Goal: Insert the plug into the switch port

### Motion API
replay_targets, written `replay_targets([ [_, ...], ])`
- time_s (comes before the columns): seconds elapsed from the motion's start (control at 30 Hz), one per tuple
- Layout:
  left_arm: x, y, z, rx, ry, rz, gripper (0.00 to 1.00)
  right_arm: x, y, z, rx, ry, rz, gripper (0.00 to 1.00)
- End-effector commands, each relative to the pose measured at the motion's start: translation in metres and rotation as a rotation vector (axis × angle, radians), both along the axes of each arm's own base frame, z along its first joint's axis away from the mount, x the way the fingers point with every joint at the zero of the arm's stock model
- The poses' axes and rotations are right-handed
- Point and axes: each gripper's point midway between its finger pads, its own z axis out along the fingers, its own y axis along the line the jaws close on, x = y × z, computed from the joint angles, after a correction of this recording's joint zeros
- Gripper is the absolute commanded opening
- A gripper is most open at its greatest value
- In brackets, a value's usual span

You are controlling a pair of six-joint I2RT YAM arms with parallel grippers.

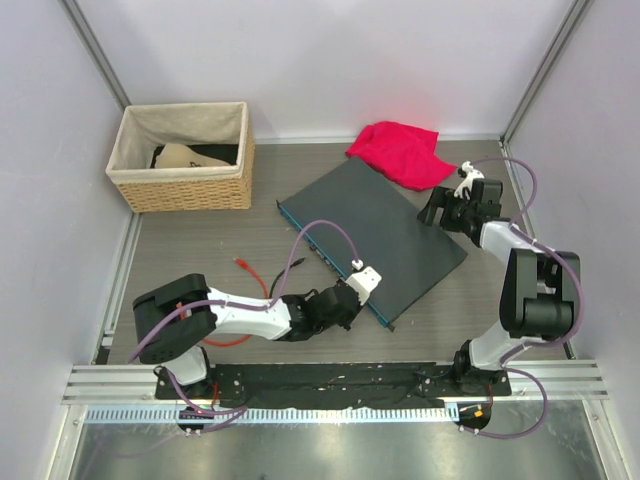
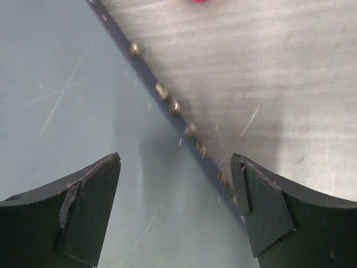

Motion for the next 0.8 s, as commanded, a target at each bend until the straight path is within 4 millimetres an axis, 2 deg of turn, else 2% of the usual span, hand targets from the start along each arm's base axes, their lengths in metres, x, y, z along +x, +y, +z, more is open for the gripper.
replay_targets([
  [0.0, 0.029, -0.034, 0.06, -0.214, -0.109, 0.053, 0.0, 0.026, -0.001, 0.009, -0.045, -0.039, 0.065, 0.88],
  [0.03, 0.029, -0.035, 0.059, -0.216, -0.107, 0.055, 0.0, 0.022, 0.0, -0.008, -0.033, 0.023, 0.072, 0.88],
  [0.07, 0.031, -0.036, 0.06, -0.219, -0.108, 0.056, 0.0, 0.024, 0.002, -0.008, -0.027, 0.03, 0.084, 0.88],
  [0.13, 0.032, -0.037, 0.058, -0.213, -0.107, 0.058, 0.0, 0.015, 0.014, -0.023, 0.031, 0.094, 0.129, 0.88],
  [0.27, 0.036, -0.041, 0.063, -0.227, -0.114, 0.063, 0.0, 0.0, 0.034, -0.033, 0.119, 0.164, 0.193, 0.87],
  [0.43, 0.05, -0.049, 0.083, -0.28, -0.133, 0.077, 0.0, -0.011, 0.056, -0.038, 0.155, 0.22, 0.263, 0.87],
  [0.53, 0.055, -0.054, 0.093, -0.305, -0.142, 0.075, 0.0, -0.014, 0.055, -0.041, 0.153, 0.236, 0.254, 0.87],
  [0.6, 0.054, -0.055, 0.092, -0.303, -0.139, 0.071, 0.0, -0.012, 0.051, -0.036, 0.128, 0.217, 0.238, 0.87],
  [0.7, 0.049, -0.047, 0.082, -0.284, -0.107, 0.08, 0.04, -0.005, 0.034, -0.027, 0.035, 0.18, 0.174, 0.88],
  [0.73, 0.047, -0.037, 0.071, -0.256, -0.092, 0.093, 0.06, -0.003, 0.029, -0.023, 0.012, 0.168, 0.157, 0.88],
  [0.77, 0.046, -0.031, 0.069, -0.252, -0.085, 0.11, 0.12, -0.001, 0.02, -0.021, -0.025, 0.163, 0.122, 0.88],
])
